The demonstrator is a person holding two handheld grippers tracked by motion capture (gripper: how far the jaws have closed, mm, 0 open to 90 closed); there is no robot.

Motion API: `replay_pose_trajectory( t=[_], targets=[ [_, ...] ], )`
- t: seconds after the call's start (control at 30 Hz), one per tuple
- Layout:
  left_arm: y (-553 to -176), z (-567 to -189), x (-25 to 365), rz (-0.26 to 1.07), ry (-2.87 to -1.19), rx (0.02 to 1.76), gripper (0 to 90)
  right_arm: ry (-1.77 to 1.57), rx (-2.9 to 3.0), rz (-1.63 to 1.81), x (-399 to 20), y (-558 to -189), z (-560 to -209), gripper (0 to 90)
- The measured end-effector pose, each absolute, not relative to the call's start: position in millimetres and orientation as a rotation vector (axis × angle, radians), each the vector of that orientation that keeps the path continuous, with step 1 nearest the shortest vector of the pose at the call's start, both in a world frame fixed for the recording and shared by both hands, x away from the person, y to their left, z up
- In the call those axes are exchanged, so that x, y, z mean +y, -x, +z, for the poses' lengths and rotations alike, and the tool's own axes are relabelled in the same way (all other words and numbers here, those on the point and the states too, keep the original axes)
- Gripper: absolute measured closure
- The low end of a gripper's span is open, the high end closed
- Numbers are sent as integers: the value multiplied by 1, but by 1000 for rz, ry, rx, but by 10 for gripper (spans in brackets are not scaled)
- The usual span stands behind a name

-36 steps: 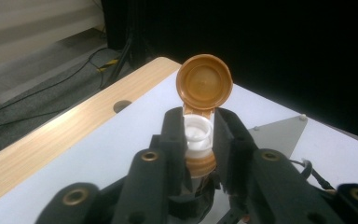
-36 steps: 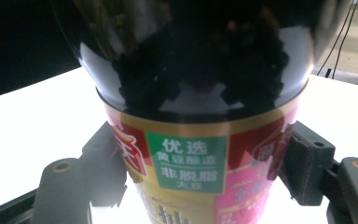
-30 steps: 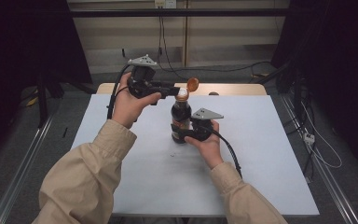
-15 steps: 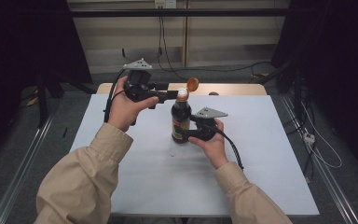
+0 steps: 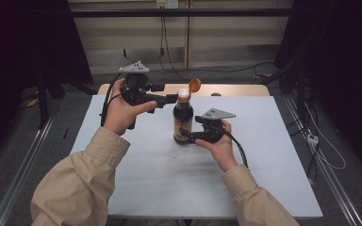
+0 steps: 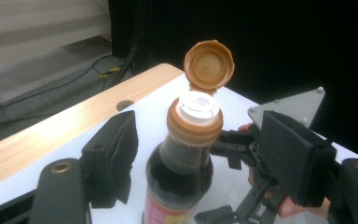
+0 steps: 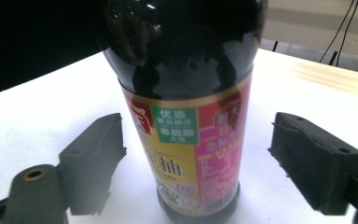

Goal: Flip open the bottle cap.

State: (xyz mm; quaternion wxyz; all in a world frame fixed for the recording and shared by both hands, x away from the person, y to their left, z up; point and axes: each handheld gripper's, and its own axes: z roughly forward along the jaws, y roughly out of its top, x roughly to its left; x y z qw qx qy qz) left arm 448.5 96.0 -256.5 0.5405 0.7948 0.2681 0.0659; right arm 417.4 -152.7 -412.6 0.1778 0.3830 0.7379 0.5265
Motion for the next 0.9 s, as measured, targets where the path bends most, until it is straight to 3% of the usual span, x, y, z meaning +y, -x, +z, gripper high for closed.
replay_pose_trajectory(
  t=[0.43,0.9],
  targets=[
    [-442,-263,109,145,-1887,641,170,-1059,2109,1482,-163,-409,-408,131],
    [-436,-282,123,149,-1897,625,119,-1061,2131,1486,-170,-403,-409,123]
  ],
)
